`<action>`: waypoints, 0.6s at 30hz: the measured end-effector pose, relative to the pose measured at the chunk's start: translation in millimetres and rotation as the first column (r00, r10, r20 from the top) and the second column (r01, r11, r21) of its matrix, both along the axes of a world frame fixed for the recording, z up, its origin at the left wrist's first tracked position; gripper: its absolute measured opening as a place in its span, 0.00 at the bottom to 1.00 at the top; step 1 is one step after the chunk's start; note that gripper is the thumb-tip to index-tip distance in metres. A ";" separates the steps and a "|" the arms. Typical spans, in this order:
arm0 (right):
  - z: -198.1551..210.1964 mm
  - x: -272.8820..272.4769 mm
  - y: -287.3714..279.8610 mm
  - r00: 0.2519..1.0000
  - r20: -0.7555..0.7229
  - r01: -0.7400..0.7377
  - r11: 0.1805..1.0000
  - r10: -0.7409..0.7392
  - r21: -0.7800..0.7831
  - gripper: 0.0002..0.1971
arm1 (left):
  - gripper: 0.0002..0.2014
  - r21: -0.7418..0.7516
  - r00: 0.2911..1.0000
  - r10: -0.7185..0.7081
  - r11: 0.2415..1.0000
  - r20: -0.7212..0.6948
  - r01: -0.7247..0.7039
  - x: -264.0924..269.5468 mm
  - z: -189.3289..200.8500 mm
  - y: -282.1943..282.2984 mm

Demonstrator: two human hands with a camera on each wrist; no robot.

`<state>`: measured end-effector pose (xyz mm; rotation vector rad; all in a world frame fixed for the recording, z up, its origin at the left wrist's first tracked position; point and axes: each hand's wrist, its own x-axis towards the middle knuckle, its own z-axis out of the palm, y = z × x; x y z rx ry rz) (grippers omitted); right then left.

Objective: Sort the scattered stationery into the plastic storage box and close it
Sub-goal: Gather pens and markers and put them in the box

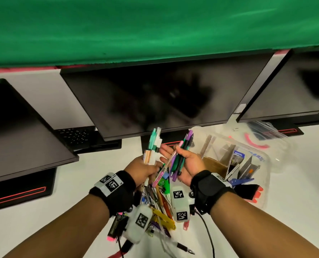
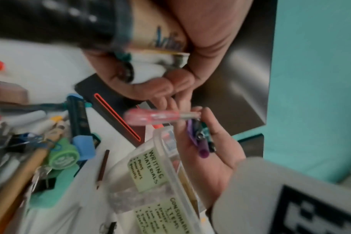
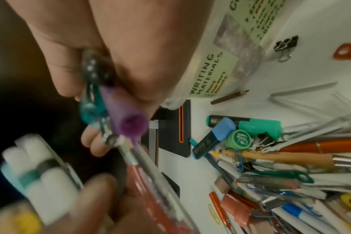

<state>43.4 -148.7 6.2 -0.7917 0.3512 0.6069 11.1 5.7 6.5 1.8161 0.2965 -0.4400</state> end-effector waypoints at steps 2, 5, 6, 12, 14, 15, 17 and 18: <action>-3.6 -3.7 2.7 0.999 -0.038 -0.009 1.000 0.008 -0.029 0.26 | 0.04 0.057 0.998 -0.065 0.996 0.025 0.064 1.5 1.2 -10.0; -6.1 -7.7 7.8 0.998 -0.048 0.023 0.996 -0.027 -0.089 0.16 | 0.04 0.103 0.996 -0.090 0.991 -0.007 0.091 1.6 -1.3 -17.2; -8.0 -8.0 8.1 0.998 -0.051 0.030 0.995 -0.035 -0.100 0.16 | 0.06 0.121 0.996 -0.090 0.989 -0.006 0.090 2.4 -2.5 -17.9; -18.5 -14.8 11.6 0.993 -0.078 0.079 0.995 -0.084 -0.069 0.21 | 0.05 0.065 0.991 -0.099 0.992 -0.087 0.105 -0.8 -6.2 -15.1; -20.2 -17.7 14.5 0.994 -0.079 0.072 0.994 -0.079 -0.088 0.21 | 0.06 0.066 0.986 -0.126 0.989 -0.109 0.134 -3.3 -8.4 -10.1; -19.9 -19.6 16.0 0.995 -0.072 0.066 0.994 -0.073 -0.091 0.20 | 0.08 0.090 0.983 -0.144 0.984 -0.118 0.155 -4.3 -9.8 -7.5; -20.2 -24.0 19.5 0.997 -0.058 0.049 0.994 -0.055 -0.096 0.18 | 0.09 0.161 0.976 -0.176 0.967 -0.129 0.196 -7.1 -10.9 -1.9; -19.3 -26.1 21.2 0.998 -0.049 0.045 0.994 -0.050 -0.100 0.18 | 0.10 0.193 0.972 -0.193 0.957 -0.132 0.216 -8.8 -11.0 0.5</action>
